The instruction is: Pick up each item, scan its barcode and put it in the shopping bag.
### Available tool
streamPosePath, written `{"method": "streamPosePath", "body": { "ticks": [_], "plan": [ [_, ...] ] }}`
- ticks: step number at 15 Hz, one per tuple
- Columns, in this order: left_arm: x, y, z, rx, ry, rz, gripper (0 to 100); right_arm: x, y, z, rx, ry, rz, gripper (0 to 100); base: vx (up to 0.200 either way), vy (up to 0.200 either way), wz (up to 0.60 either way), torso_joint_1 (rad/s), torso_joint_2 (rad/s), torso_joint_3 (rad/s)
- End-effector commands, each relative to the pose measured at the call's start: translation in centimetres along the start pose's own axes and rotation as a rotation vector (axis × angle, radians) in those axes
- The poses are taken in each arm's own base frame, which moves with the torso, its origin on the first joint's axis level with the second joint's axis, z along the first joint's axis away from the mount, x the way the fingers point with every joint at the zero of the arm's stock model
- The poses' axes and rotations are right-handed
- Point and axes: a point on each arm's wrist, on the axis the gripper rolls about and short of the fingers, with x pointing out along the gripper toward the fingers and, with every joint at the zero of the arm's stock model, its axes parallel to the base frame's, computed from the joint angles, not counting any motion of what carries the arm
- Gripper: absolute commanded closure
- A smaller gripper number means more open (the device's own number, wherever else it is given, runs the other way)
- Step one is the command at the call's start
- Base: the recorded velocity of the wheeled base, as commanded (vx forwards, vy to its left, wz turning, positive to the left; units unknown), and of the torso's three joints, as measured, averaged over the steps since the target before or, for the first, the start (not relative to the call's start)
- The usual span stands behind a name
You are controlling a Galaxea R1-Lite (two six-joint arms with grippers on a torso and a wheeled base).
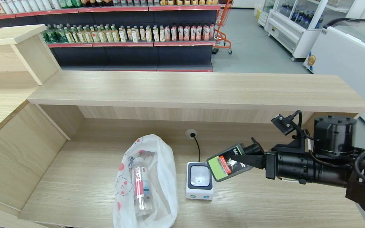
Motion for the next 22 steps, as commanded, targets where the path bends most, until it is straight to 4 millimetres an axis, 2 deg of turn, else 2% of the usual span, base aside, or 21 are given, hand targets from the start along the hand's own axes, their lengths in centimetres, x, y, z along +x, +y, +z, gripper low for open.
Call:
{"method": "streamPosePath", "body": {
  "ticks": [1, 3, 7, 11, 16, 22],
  "plan": [
    [0.0, 0.0, 0.0, 0.000, 0.001, 0.000, 0, 1.0, -1.0, -0.8, 0.004, 0.032, -0.013, 100, 0.000, 0.200, 0.00, -0.012, 0.00, 0.012],
    [0.0, 0.0, 0.0, 0.000, 0.001, 0.000, 0, 1.8, -1.9, -1.5, -0.018, 0.042, -0.017, 100, 0.000, 0.200, 0.00, 0.005, 0.00, 0.002],
    [0.0, 0.0, 0.0, 0.001, 0.001, 0.000, 0, 4.5, -5.1, -3.6, -0.089, 0.020, -0.107, 100, 0.000, 0.000, 0.00, 0.000, 0.00, 0.000],
    [0.0, 0.0, 0.0, 0.001, 0.001, 0.000, 0, 5.9, -6.7, -4.9, -0.071, 0.046, -0.118, 100, 0.000, 0.000, 0.00, 0.000, 0.00, 0.000],
    [0.0, 0.0, 0.0, 0.001, -0.001, 0.000, 0, 7.1, -7.5, -4.6, -0.077, 0.037, -0.118, 100, 0.000, 0.000, 0.00, 0.000, 0.00, 0.000],
    [0.0, 0.0, 0.0, 0.003, -0.001, 0.000, 0, 7.3, -7.6, -4.6, -0.079, 0.038, -0.116, 100, 0.000, 0.000, 0.00, 0.000, 0.00, 0.000]
  ]
}}
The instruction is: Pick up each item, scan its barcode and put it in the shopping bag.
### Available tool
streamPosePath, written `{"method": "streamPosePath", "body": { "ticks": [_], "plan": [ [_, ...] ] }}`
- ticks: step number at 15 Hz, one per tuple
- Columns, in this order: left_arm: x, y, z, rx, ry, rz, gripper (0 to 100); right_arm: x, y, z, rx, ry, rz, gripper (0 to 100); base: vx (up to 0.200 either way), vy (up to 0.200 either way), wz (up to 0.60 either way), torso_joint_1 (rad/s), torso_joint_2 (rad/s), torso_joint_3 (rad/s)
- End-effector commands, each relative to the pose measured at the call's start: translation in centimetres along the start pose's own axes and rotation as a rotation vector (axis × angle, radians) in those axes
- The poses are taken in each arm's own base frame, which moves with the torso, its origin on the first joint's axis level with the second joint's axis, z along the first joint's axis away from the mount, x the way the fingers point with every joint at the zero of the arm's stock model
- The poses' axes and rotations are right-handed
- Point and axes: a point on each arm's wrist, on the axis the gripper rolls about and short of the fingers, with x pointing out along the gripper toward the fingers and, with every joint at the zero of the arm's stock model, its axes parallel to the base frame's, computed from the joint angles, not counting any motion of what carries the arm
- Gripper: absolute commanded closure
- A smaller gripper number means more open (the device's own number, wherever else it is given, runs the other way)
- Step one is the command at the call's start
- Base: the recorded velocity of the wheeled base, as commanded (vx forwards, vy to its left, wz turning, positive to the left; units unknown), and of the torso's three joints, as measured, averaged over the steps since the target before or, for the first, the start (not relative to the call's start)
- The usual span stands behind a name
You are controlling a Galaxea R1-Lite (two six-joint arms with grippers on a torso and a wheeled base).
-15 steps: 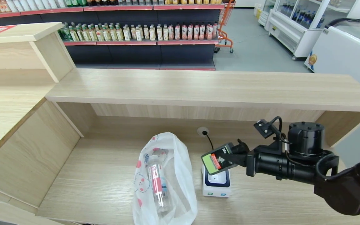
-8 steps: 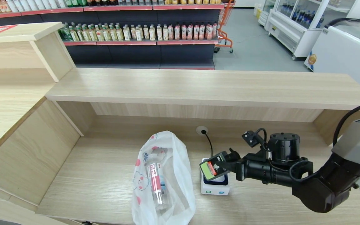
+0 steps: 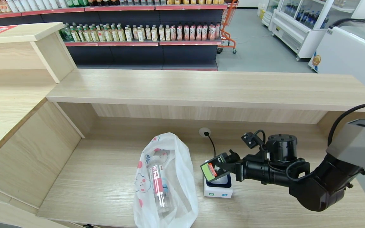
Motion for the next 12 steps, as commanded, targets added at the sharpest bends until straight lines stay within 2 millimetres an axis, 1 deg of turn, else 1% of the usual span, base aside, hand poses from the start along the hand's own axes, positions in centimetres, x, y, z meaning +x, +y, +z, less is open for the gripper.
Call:
{"method": "streamPosePath", "body": {
  "ticks": [1, 12],
  "plan": [
    [0.00, 0.00, 0.00, 0.000, -0.001, 0.000, 0, 0.00, 0.04, -0.05, 0.000, 0.003, 0.001, 100, 0.000, 0.000, 0.00, 0.000, 0.00, 0.000],
    [0.00, 0.00, 0.00, 0.000, -0.001, 0.000, 0, 0.07, -0.14, -0.77, -0.016, 0.027, -0.008, 100, 0.000, 0.000, 0.00, 0.000, 0.00, 0.000]
  ]
}}
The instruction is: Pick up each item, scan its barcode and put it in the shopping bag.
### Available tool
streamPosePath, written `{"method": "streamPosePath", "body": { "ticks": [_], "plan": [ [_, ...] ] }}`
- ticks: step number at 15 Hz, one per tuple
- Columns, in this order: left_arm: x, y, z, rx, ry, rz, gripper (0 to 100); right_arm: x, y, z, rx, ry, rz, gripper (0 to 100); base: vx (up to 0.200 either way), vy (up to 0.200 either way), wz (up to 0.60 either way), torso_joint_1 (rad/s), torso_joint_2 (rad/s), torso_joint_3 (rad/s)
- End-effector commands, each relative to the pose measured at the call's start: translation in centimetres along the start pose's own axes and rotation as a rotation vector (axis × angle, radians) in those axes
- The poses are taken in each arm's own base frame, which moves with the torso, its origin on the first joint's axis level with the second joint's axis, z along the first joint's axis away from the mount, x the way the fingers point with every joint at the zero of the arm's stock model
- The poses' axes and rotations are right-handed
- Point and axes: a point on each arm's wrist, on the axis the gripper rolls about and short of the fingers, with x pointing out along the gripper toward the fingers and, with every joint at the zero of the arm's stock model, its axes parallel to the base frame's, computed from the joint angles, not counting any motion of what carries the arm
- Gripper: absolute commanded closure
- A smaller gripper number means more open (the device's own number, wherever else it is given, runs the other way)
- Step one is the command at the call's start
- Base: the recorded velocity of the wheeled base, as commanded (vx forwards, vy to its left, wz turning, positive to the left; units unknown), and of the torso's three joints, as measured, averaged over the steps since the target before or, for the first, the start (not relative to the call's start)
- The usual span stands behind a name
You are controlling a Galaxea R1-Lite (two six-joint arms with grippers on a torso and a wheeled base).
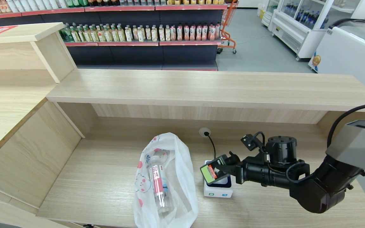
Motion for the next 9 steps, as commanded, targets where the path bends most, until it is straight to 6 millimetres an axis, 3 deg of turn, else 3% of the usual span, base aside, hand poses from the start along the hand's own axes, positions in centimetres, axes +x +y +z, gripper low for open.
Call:
{"method": "streamPosePath", "body": {
  "ticks": [1, 9],
  "plan": [
    [0.00, 0.00, 0.00, 0.000, -0.001, 0.000, 0, 0.16, -0.15, -0.30, -0.002, 0.010, -0.004, 100, 0.000, 0.000, 0.00, 0.000, 0.00, 0.000],
    [0.01, 0.00, 0.01, 0.000, 0.001, 0.000, 0, -0.26, -0.35, -0.75, -0.035, 0.021, -0.026, 100, 0.000, 0.000, 0.00, 0.000, 0.00, 0.000]
  ]
}}
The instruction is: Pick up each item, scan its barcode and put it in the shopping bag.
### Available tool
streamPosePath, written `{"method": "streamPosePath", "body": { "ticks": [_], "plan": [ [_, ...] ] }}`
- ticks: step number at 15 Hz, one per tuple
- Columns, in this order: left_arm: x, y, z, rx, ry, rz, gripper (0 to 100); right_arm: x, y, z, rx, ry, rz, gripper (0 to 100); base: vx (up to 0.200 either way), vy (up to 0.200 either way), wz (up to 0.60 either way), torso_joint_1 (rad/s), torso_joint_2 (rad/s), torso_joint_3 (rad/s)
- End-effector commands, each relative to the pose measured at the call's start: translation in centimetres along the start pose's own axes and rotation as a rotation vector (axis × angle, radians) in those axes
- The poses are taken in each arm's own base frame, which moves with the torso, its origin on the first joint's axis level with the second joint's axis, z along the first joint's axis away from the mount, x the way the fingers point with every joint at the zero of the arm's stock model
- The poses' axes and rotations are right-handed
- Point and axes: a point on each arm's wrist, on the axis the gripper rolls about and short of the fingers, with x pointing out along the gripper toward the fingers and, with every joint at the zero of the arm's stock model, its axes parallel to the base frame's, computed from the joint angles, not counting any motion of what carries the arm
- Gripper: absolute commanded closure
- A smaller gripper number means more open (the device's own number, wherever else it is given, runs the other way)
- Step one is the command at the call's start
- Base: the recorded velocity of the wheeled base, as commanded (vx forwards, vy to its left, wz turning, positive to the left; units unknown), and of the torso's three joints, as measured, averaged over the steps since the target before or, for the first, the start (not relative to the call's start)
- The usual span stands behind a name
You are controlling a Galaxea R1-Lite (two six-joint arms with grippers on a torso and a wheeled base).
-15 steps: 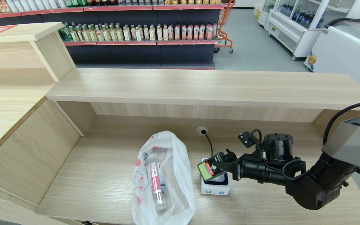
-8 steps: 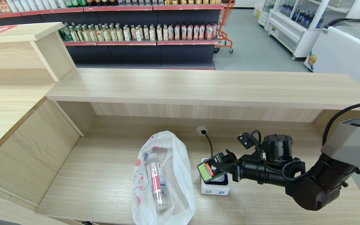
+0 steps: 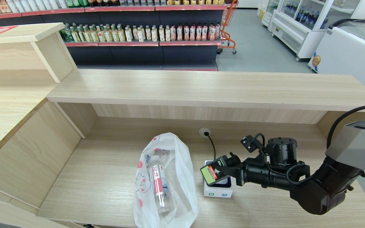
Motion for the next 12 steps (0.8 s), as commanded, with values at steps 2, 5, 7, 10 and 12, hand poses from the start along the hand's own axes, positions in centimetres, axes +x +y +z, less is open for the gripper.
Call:
{"method": "streamPosePath", "body": {
  "ticks": [2, 5, 7, 10, 12],
  "plan": [
    [0.0, 0.0, 0.0, 0.000, 0.001, 0.000, 0, -0.3, 0.1, 0.4, -0.008, -0.015, -0.011, 100, 0.000, 0.000, 0.00, 0.000, 0.00, 0.000],
    [0.0, 0.0, 0.0, 0.001, 0.001, 0.000, 0, -1.4, 1.2, 2.4, -0.040, -0.078, 0.001, 100, 0.000, 0.000, 0.00, 0.000, 0.00, 0.000],
    [0.0, 0.0, 0.0, 0.001, 0.001, 0.000, 0, -2.8, 2.9, 4.2, -0.114, -0.140, 0.013, 100, 0.000, 0.000, 0.00, 0.000, 0.00, 0.000],
    [0.0, 0.0, 0.0, 0.001, -0.001, 0.000, 0, -4.6, 5.0, 6.5, -0.270, -0.222, 0.030, 100, 0.000, 0.000, 0.00, 0.000, 0.00, 0.000],
    [0.0, 0.0, 0.0, 0.001, -0.001, 0.000, 0, -5.1, 6.2, 6.8, -0.318, -0.226, 0.050, 100, 0.000, 0.100, 0.00, 0.001, 0.01, 0.001]
  ]
}}
